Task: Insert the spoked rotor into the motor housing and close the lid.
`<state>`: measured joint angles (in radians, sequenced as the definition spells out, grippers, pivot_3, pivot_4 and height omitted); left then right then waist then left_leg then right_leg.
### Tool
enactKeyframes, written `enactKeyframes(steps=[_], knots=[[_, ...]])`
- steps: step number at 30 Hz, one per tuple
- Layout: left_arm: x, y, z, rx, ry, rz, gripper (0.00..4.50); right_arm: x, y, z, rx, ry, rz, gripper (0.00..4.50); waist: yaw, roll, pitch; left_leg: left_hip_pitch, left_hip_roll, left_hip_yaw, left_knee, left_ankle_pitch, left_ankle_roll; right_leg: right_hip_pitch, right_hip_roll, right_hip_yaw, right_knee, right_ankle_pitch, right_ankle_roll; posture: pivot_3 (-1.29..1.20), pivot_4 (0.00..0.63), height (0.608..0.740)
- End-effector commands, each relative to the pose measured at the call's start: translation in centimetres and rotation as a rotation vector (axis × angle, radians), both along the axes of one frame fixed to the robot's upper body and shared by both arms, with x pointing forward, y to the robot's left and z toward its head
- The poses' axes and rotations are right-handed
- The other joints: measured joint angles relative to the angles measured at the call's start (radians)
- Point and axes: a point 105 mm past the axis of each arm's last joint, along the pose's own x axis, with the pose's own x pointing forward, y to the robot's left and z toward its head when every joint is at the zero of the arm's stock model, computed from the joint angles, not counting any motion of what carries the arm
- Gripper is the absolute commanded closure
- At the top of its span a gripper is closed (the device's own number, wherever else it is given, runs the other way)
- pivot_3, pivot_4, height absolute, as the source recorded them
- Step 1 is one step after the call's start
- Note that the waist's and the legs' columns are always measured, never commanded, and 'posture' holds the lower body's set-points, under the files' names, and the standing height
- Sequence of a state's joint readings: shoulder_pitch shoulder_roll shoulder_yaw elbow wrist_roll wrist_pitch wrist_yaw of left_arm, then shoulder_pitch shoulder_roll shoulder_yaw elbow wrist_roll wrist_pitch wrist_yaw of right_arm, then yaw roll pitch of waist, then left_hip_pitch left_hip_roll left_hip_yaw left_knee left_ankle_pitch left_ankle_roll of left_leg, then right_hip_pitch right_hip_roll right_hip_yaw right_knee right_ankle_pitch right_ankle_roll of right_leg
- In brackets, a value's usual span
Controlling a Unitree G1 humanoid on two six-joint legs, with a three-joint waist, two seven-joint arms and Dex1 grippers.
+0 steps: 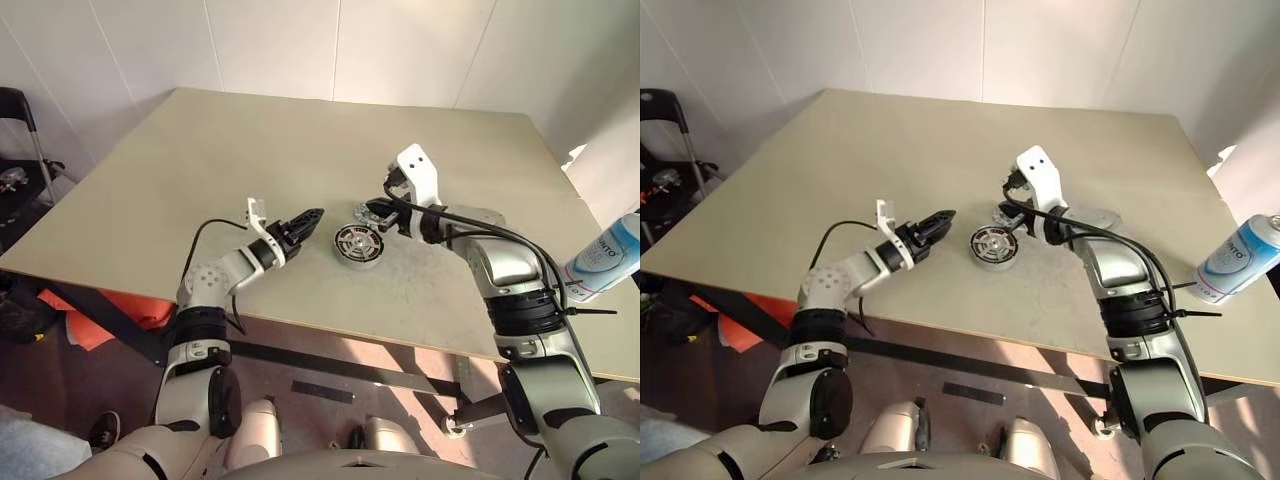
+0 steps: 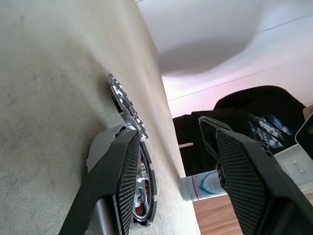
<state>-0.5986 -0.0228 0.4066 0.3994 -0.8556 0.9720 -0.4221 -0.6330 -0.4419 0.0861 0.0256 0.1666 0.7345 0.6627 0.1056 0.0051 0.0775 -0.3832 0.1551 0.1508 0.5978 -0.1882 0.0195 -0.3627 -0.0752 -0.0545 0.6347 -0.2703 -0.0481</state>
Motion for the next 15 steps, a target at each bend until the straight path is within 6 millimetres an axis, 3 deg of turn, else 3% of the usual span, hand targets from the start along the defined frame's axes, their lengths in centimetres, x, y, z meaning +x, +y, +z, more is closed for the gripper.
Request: enactKeyframes(steps=[1, 5, 10, 12, 15], knots=[[0.1, 0.6, 1.4, 0.019, -0.074, 0.022, 1.87, -0.8, 1.1, 1.0, 0.027, -0.026, 0.054, 4.50, 0.000, 0.000, 0.000, 0.000, 0.000, 0.000, 0.000, 0.000, 0.000, 0.000, 0.000, 0.000, 0.000, 0.000, 0.000, 0.00, 0.000, 0.740], [0.2, 1.8, 1.3, 0.096, -0.112, 0.072, 1.87, -1.7, 2.1, -0.8, 0.058, 0.042, 0.084, 4.50, -0.001, 0.000, 0.000, 0.000, 0.000, 0.000, 0.000, 0.000, 0.000, 0.000, 0.000, 0.000, 0.000, 0.000, 0.000, 0.00, 0.000, 0.740], [0.0, 2.8, 1.0, 0.166, -0.136, 0.100, 1.87, -1.4, 1.4, -7.4, 0.003, 0.195, -0.003, 4.50, -0.002, 0.000, 0.000, 0.001, 0.000, 0.000, 0.000, 0.000, -0.001, 0.001, 0.000, 0.000, 0.000, 0.000, 0.000, 0.00, 0.000, 0.740], [0.0, 3.0, 0.9, 0.192, -0.142, 0.104, 1.87, -1.0, 1.2, -7.5, -0.001, 0.191, -0.019, 4.50, -0.005, 0.000, 0.000, 0.002, 0.000, 0.000, 0.000, 0.001, -0.002, 0.002, 0.000, 0.000, 0.000, 0.000, 0.000, 0.00, 0.000, 0.740], [0.0, 3.2, 0.8, 0.200, -0.144, 0.116, 1.87, -0.9, 1.4, -5.9, 0.010, 0.140, 0.013, 4.50, -0.005, 0.000, 0.000, 0.011, 0.000, 0.000, -0.001, 0.000, -0.001, 0.010, 0.000, 0.000, 0.000, 0.000, 0.001, 0.00, 0.000, 0.740]])
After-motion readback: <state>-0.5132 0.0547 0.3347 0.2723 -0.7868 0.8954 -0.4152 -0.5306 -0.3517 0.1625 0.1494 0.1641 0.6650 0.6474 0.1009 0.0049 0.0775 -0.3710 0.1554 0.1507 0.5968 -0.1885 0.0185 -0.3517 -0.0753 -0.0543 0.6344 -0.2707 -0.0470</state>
